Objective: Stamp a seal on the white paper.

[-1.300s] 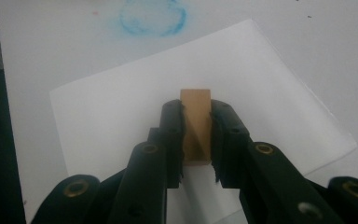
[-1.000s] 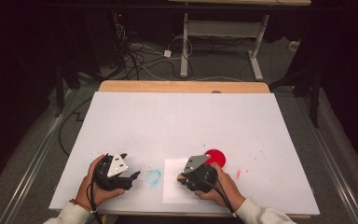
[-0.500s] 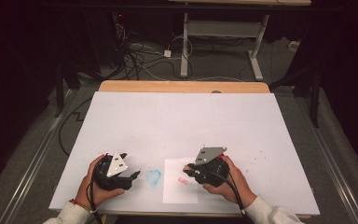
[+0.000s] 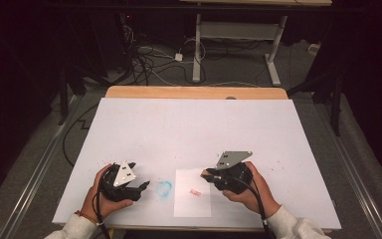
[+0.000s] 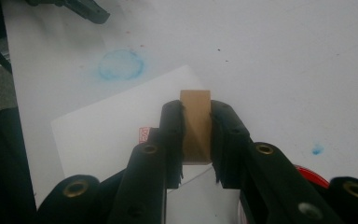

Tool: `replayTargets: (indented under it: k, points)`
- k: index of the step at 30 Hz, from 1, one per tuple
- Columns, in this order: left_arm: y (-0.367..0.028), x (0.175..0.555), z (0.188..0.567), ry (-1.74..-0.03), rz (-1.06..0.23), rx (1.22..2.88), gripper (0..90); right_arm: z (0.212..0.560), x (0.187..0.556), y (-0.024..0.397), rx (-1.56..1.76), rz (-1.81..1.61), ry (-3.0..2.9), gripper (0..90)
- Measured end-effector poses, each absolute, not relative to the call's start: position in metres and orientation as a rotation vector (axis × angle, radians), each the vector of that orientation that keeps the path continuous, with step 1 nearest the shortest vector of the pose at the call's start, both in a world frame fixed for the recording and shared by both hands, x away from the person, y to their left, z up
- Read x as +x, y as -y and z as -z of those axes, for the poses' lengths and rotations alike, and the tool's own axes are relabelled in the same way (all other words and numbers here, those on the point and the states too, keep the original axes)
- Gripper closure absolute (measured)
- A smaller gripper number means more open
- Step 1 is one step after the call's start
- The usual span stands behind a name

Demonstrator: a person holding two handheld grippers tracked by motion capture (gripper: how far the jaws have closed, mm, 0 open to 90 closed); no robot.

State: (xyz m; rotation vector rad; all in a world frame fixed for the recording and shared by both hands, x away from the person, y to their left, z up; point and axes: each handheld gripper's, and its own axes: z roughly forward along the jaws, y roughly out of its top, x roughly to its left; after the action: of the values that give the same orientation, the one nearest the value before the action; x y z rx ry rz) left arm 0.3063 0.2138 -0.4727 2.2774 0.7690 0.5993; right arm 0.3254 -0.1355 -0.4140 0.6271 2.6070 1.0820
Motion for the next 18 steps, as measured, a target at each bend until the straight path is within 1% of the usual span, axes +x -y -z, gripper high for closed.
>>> replayTargets:
  k: [2,18]
  points:
    - [-0.214,0.306,0.472,-0.755,-0.615,2.276,22.5,0.414,0.326,0.137,0.63,-1.077,-2.602,75.8]
    - [-0.214,0.304,0.472,-0.761,-0.602,2.279,22.5,0.401,0.331,0.155,0.671,-1.089,-2.544,75.7]
